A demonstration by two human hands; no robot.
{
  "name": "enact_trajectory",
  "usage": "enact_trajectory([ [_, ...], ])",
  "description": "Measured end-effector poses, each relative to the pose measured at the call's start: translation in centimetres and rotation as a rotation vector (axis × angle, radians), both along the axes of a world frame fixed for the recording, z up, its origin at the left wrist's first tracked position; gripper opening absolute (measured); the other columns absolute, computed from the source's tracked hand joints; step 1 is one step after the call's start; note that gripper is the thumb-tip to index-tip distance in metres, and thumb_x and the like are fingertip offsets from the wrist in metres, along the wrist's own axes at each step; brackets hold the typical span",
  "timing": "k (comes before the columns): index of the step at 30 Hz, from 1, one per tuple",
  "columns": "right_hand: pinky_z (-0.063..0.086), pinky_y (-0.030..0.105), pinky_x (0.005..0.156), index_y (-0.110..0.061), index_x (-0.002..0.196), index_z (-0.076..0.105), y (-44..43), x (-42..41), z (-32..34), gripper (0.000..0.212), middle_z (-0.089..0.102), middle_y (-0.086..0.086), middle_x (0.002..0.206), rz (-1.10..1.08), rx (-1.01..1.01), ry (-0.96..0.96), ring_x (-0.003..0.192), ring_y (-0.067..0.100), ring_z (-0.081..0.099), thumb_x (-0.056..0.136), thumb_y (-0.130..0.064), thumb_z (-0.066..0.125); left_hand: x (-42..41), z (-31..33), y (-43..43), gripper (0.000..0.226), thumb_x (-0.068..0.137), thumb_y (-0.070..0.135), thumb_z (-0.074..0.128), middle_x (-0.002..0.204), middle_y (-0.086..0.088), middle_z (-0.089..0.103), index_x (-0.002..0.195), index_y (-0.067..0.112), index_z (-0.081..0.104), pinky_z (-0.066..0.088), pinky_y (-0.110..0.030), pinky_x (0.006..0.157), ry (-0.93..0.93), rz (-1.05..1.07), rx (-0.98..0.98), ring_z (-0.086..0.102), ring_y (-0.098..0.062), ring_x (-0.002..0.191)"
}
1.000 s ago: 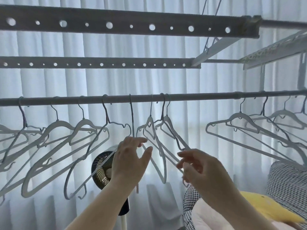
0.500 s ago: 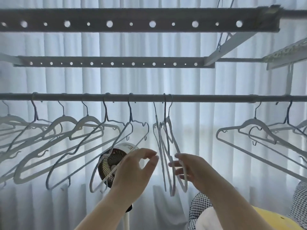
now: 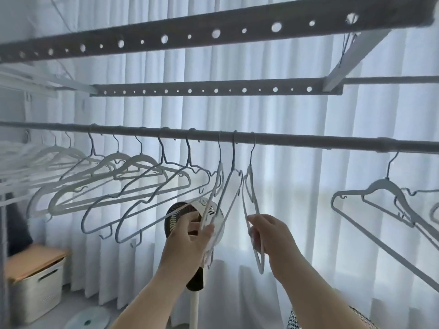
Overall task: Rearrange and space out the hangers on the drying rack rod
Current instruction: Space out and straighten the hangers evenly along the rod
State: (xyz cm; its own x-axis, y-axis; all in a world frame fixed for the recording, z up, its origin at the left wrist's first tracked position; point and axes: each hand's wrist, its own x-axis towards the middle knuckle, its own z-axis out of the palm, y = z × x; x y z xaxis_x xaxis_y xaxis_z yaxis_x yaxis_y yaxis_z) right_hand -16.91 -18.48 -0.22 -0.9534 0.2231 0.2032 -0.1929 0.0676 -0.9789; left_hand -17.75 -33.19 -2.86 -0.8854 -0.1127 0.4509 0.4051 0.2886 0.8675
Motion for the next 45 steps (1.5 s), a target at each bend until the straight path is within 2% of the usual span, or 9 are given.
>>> enact_trajectory([
  [13, 0.031, 0.015, 0.037, -0.01, 0.077, 0.061, 6.3, 1.5, -1.5, 0.016, 0.049, -0.005, 0.04, -0.128, 0.034, 0.024, 0.032, 0.008, 0.036, 0.089, -0.008, 0.05, -0.8, -0.6, 2.8, 0.015, 0.088, 0.009, 0.055, 0.047, 0.003, 0.06, 0.101, 0.016, 0.055, 0.046, -0.009, 0.043, -0.079, -0.289, 0.311, 0.054, -0.001, 0.036],
  [17, 0.042, 0.017, 0.045, -0.012, 0.103, 0.054, 6.4, 1.7, -1.4, 0.014, 0.061, 0.001, 0.075, -0.204, 0.119, 0.062, 0.042, 0.009, 0.051, 0.089, -0.016, 0.055, -0.8, -0.8, 3.0, 0.017, 0.086, 0.012, 0.058, 0.044, 0.007, 0.064, 0.084, 0.029, 0.056, 0.046, -0.005, 0.047, -0.028, -0.303, 0.334, 0.058, 0.001, 0.041],
  [20, 0.038, 0.024, 0.079, -0.014, 0.125, 0.047, 5.8, 2.5, -1.3, 0.044, 0.05, -0.005, 0.104, -0.497, 0.377, 0.247, 0.087, 0.016, 0.051, 0.086, -0.031, 0.057, -0.8, -1.1, 2.5, 0.017, 0.085, 0.012, 0.059, 0.047, 0.009, 0.067, 0.082, 0.029, 0.058, 0.045, -0.002, 0.05, -0.025, -0.3, 0.36, 0.063, -0.007, 0.052],
  [24, 0.036, -0.003, 0.077, -0.036, 0.091, 0.053, 1.2, 5.0, -0.1, 0.022, 0.058, -0.02, 0.083, -0.554, 0.484, 0.73, 0.08, -0.007, 0.052, 0.072, -0.035, 0.044, -0.8, -1.6, 1.5, 0.017, 0.084, 0.007, 0.06, 0.051, 0.01, 0.07, 0.081, 0.024, 0.061, 0.048, -0.003, 0.055, -0.041, -0.334, 0.386, 0.063, 0.0, 0.049],
  [29, 0.04, 0.004, 0.075, -0.031, 0.097, 0.054, -3.3, 2.8, -0.6, 0.018, 0.056, -0.018, 0.093, -0.265, 0.452, 0.407, 0.085, -0.004, 0.055, 0.087, -0.016, 0.053, -0.7, -2.1, 0.2, 0.021, 0.083, 0.002, 0.06, 0.052, 0.009, 0.07, 0.078, 0.022, 0.061, 0.05, -0.005, 0.058, -0.035, -0.356, 0.384, 0.062, 0.003, 0.051],
  [33, 0.029, 0.021, 0.102, -0.02, 0.124, 0.047, -4.1, 0.7, -1.4, 0.036, 0.041, -0.011, 0.123, -0.404, 0.426, 0.344, 0.125, 0.009, 0.034, 0.088, -0.016, 0.053, -0.9, -2.4, -1.0, 0.026, 0.081, -0.004, 0.061, 0.051, 0.008, 0.07, 0.076, 0.022, 0.062, 0.047, -0.003, 0.052, -0.044, -0.377, 0.414, 0.062, 0.003, 0.049],
  [37, 0.024, 0.039, 0.112, -0.007, 0.116, 0.059, -4.0, 0.0, -2.2, 0.042, 0.047, 0.01, 0.136, -0.677, 0.657, 0.457, 0.126, 0.015, 0.022, 0.077, -0.019, 0.05, -1.5, -2.6, -1.9, 0.026, 0.081, -0.005, 0.06, 0.05, 0.008, 0.069, 0.075, 0.021, 0.062, 0.046, -0.002, 0.052, -0.055, -0.395, 0.414, 0.061, 0.004, 0.048],
  [41, 0.011, 0.029, 0.112, -0.012, 0.138, 0.037, -2.0, 0.4, -1.8, 0.052, 0.032, 0.004, 0.149, -0.715, 0.864, 0.242, 0.14, 0.019, 0.018, 0.088, -0.024, 0.048, -1.8, -2.7, -2.6, 0.024, 0.083, -0.001, 0.059, 0.052, 0.011, 0.07, 0.078, 0.022, 0.062, 0.048, -0.002, 0.054, -0.068, -0.416, 0.394, 0.062, 0.006, 0.051],
  [45, 0.043, 0.035, 0.1, -0.017, 0.138, 0.033, -1.3, 0.5, -1.5, 0.051, 0.058, -0.006, 0.121, -0.441, 0.751, -0.006, 0.116, 0.017, 0.051, 0.091, -0.026, 0.05, -2.1, -2.8, -2.4, 0.025, 0.083, -0.003, 0.058, 0.051, 0.01, 0.069, 0.077, 0.021, 0.061, 0.048, -0.004, 0.054, -0.078, -0.422, 0.395, 0.06, 0.005, 0.049],
])
